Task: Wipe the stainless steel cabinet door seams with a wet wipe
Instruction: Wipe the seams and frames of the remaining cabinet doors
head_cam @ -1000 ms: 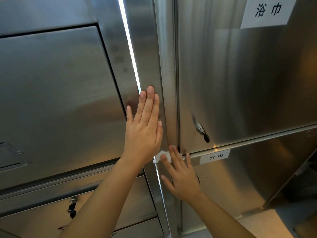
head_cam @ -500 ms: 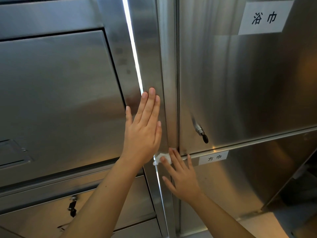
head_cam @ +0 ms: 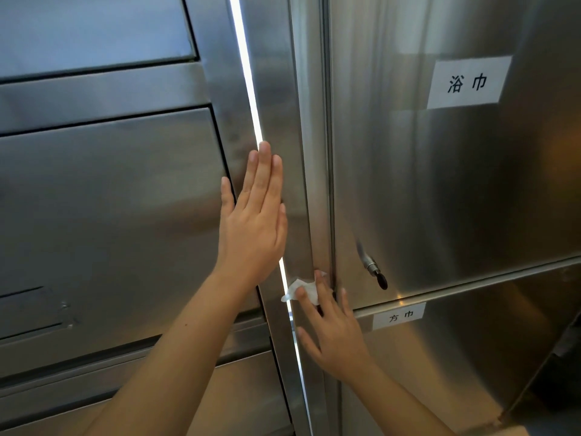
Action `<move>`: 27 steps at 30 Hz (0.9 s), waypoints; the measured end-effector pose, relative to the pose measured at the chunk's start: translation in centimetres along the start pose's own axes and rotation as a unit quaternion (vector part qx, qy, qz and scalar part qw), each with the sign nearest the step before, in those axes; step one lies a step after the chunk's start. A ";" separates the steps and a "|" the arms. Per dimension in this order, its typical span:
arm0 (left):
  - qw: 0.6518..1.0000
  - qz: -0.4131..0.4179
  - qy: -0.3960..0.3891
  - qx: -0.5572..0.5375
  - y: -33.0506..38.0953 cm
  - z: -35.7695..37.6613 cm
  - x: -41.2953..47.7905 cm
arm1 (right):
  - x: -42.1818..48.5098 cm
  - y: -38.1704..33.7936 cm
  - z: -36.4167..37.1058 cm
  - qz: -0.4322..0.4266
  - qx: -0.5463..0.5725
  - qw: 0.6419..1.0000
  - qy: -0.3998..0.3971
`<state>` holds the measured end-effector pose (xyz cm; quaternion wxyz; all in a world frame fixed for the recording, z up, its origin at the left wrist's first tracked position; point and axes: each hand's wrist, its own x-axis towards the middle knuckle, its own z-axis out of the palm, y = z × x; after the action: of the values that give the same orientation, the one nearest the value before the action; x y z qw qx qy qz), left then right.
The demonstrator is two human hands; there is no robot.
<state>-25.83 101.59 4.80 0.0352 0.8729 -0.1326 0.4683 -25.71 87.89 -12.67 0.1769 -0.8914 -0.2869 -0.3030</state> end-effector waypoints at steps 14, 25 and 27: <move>0.993 0.083 0.048 0.063 -2.0 -3.4 6.0 | 12.0 -1.0 -8.3 -0.034 -0.003 0.989 0.143; 0.993 0.099 0.025 0.063 -2.8 -6.1 10.2 | 11.3 -1.0 -8.5 -0.041 -0.013 0.989 0.139; 0.993 0.097 0.012 0.068 -3.1 -6.8 11.5 | 13.1 -1.3 -10.4 -0.055 -0.012 0.986 0.154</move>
<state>-24.48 103.54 18.30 -0.0683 0.8503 -0.1845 0.4882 -22.50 89.08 3.80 0.1917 -0.8189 -0.3011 -0.4494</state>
